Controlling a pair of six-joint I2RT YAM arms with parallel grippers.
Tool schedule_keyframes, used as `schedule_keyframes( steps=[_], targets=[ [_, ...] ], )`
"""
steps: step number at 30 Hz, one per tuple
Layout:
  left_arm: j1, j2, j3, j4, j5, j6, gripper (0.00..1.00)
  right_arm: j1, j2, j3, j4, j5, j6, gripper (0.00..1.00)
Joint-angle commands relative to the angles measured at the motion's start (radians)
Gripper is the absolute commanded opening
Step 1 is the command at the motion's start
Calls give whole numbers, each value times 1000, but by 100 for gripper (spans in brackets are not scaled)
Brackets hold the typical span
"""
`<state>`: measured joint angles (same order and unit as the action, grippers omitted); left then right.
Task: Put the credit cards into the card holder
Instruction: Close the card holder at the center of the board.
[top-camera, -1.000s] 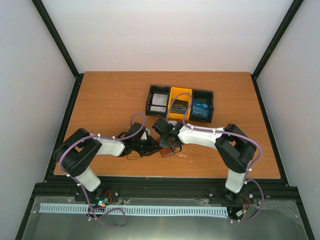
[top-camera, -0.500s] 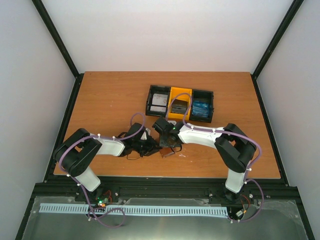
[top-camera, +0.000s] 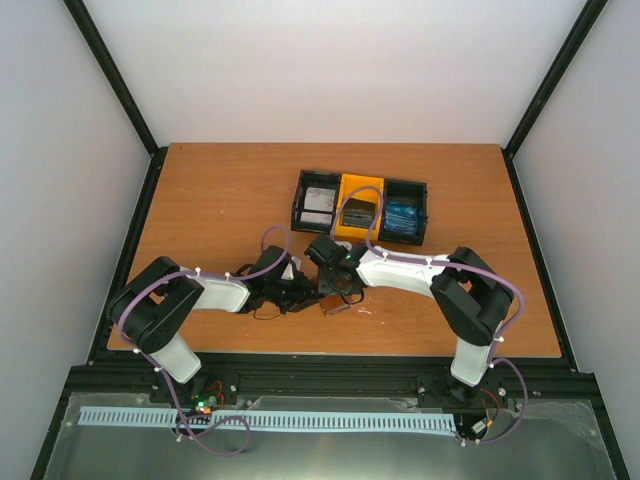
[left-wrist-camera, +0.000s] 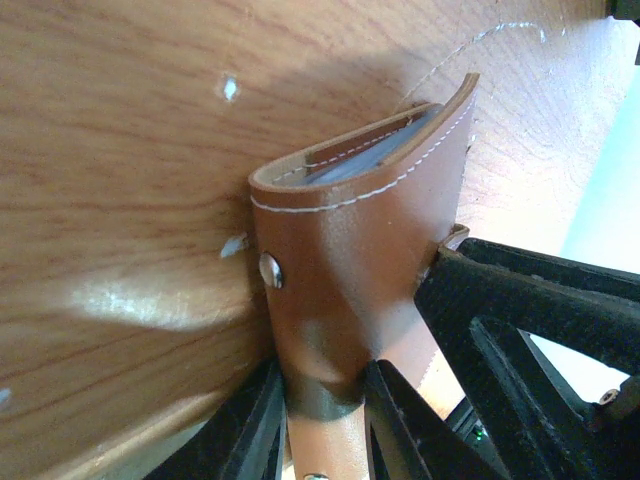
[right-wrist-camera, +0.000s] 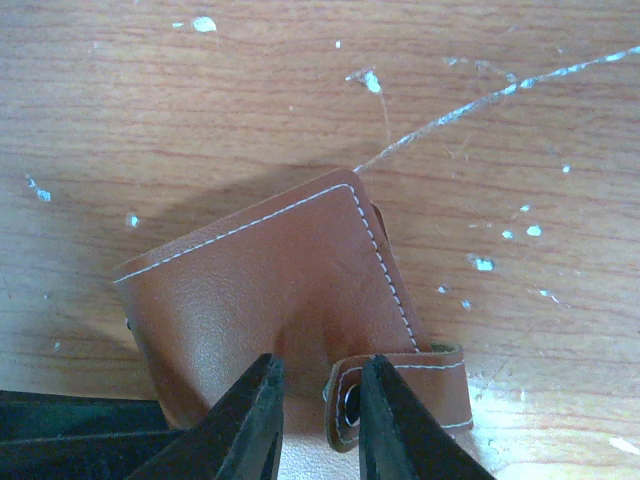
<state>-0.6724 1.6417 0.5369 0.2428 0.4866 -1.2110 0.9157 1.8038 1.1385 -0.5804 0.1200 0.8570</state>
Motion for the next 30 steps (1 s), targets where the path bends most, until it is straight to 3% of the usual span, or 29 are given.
schedule_keyframes(
  steps=[1,9,22,30],
  targets=[
    [-12,96,-54,-234,-132,19,24,14,-29,16,-7,-36,9,22],
    [-12,96,-57,-234,-135,19,24,14,-35,13,-24,-23,20,17],
    [-12,97,-56,-237,-134,19,24,14,-63,20,-32,13,12,21],
    [-12,95,-57,-235,-134,16,25,9,-113,-3,-33,69,37,15]
  ],
)
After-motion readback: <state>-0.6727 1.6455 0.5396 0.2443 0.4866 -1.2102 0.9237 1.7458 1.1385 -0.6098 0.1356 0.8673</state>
